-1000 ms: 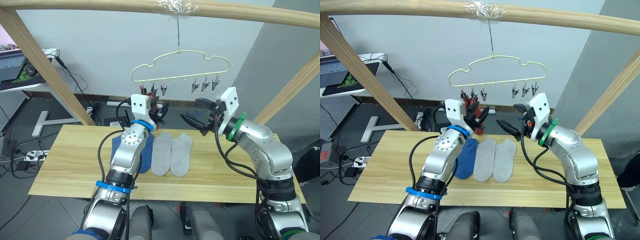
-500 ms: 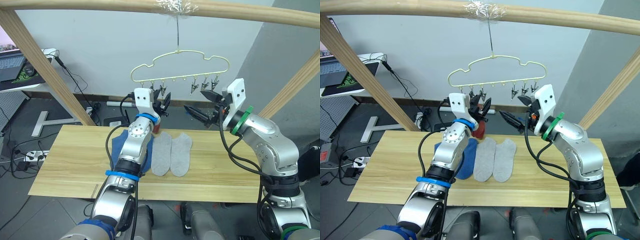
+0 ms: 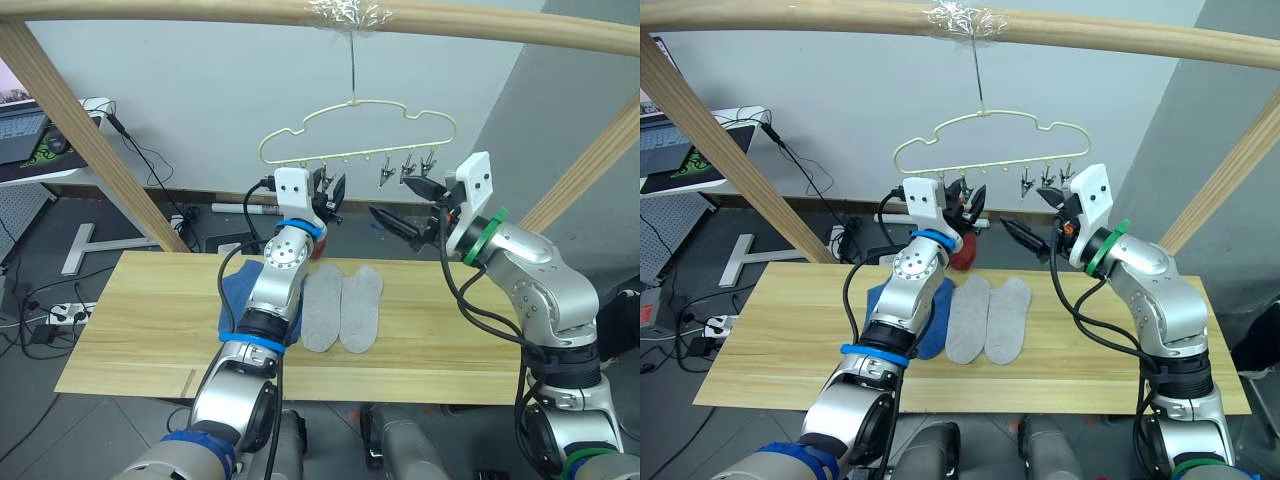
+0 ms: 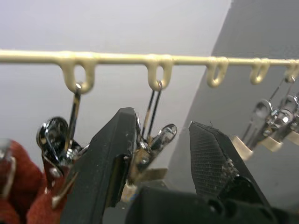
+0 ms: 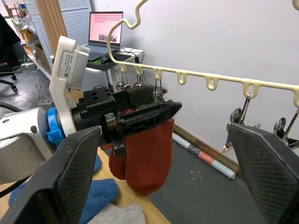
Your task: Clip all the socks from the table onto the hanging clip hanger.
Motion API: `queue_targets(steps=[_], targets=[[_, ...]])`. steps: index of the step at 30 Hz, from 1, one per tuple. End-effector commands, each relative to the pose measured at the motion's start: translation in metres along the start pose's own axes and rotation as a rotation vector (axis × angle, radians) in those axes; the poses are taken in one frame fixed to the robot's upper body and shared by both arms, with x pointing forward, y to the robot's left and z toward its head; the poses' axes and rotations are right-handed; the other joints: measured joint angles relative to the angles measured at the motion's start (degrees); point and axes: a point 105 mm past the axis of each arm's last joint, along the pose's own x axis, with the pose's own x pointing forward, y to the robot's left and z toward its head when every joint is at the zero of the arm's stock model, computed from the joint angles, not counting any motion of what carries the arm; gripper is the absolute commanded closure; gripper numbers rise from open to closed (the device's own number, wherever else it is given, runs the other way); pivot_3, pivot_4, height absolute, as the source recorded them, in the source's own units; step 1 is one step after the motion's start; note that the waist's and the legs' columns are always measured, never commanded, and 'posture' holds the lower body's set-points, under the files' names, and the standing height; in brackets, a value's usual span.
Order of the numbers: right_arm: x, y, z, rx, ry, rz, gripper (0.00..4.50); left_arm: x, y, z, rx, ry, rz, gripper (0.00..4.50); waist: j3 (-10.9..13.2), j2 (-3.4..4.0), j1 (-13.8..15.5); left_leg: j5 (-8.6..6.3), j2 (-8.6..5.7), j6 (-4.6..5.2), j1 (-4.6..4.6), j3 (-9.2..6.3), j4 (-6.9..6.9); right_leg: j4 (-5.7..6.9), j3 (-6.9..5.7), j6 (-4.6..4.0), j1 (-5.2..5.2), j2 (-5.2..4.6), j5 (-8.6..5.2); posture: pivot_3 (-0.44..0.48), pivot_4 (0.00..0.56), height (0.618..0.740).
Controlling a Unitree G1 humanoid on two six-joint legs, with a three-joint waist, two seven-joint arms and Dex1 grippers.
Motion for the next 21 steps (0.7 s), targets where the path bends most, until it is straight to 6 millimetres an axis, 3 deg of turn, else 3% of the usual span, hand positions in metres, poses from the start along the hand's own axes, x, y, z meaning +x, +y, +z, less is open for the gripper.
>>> queue_targets(steps=[1,21], targets=[[-0.0009,0.0003,0.0178,-0.043,-0.059,0.01,0.0,0.0048,0.0008,0.0159,0.027,-0.058,0.006,2.37,0.0,0.0,0.0,0.0,0.0,0.0,0.0,0.0,0.0,0.0,0.0,0.0,0.0,0.0,0.0,-0.101,0.2,0.74],[-0.003,-0.0022,0.0157,-0.045,-0.053,0.003,0.0,0.005,0.0008,0.0157,0.09,-0.063,0.004,2.37,0.0,0.0,0.0,0.0,-0.01,0.0,0.02,0.01,0.03,0.08,0.01,0.0,0.0,-0.01,0.01,-0.107,0.196,0.74]])
